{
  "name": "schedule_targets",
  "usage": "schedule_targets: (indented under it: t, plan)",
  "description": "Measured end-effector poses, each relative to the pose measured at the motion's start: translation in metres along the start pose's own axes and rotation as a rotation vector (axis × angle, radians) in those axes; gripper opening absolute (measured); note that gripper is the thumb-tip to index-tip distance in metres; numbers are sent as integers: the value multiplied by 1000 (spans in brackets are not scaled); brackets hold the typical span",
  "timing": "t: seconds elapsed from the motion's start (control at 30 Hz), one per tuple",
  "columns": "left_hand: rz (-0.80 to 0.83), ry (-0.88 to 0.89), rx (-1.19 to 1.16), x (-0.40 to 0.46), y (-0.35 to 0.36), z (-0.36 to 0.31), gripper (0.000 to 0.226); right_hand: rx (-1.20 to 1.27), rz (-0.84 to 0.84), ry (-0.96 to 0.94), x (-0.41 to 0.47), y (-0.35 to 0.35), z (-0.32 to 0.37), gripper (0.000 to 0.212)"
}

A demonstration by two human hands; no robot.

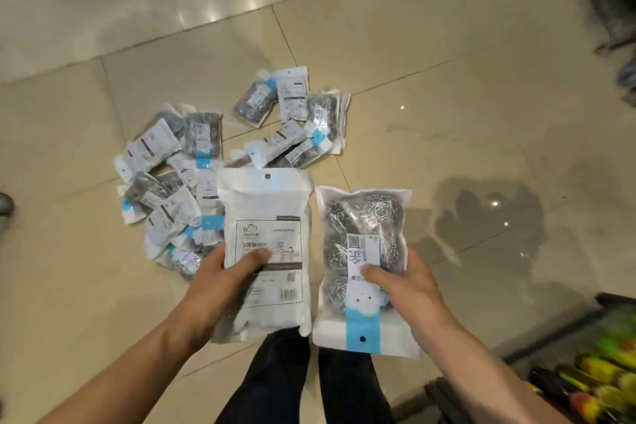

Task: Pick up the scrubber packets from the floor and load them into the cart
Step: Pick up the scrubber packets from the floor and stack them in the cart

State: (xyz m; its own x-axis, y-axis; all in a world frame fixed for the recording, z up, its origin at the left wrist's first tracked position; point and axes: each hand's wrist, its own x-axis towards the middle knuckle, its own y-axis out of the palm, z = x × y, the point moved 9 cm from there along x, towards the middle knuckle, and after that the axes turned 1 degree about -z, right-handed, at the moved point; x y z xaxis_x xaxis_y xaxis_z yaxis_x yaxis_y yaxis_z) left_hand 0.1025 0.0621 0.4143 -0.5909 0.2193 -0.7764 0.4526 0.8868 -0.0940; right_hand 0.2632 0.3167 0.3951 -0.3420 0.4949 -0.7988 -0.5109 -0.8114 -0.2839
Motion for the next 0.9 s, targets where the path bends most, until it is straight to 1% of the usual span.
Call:
schedule_targets:
  t: [0.13, 0.27, 0.33, 0.43, 0.5, 0.57, 0.63, 0.7, 0.77, 0.9]
  plan:
    - [26, 42, -74, -80, -14, -52, 24, 22, 42, -68, -100, -16, 68, 37]
    - [74, 69, -169, -135, -26, -81, 32, 1, 90, -135, -179, -27, 114, 35]
    - [111, 115, -169, -156, -32, -93, 40, 20, 81, -154, -204, -34, 123, 33]
    - [165, 177, -197, -187, -34, -106, 65, 40, 107, -185, -235, -37, 133, 33]
    - [146, 193, -226, -204, -38, -111, 73, 31, 128, -211, -248, -37, 142, 31]
    - [119, 200, -257, -218, -47, -113, 77, 40, 148, -222, -254, -35, 148, 32]
    - [91, 205, -284, -230, -56, -112, 73, 41, 187, -246, -258, -30, 156, 34]
    - [55, 218, -310, -243, -63, -112, 62, 24, 272, -275, -262, -21, 166, 34]
    - [-4, 226, -341, -255, -70, -109, 56, -3, 352, -300, -266, -11, 177, 34]
    - [-142, 230, -445, -282, -77, -98, 42, -70, 450, -333, -267, 5, 190, 33]
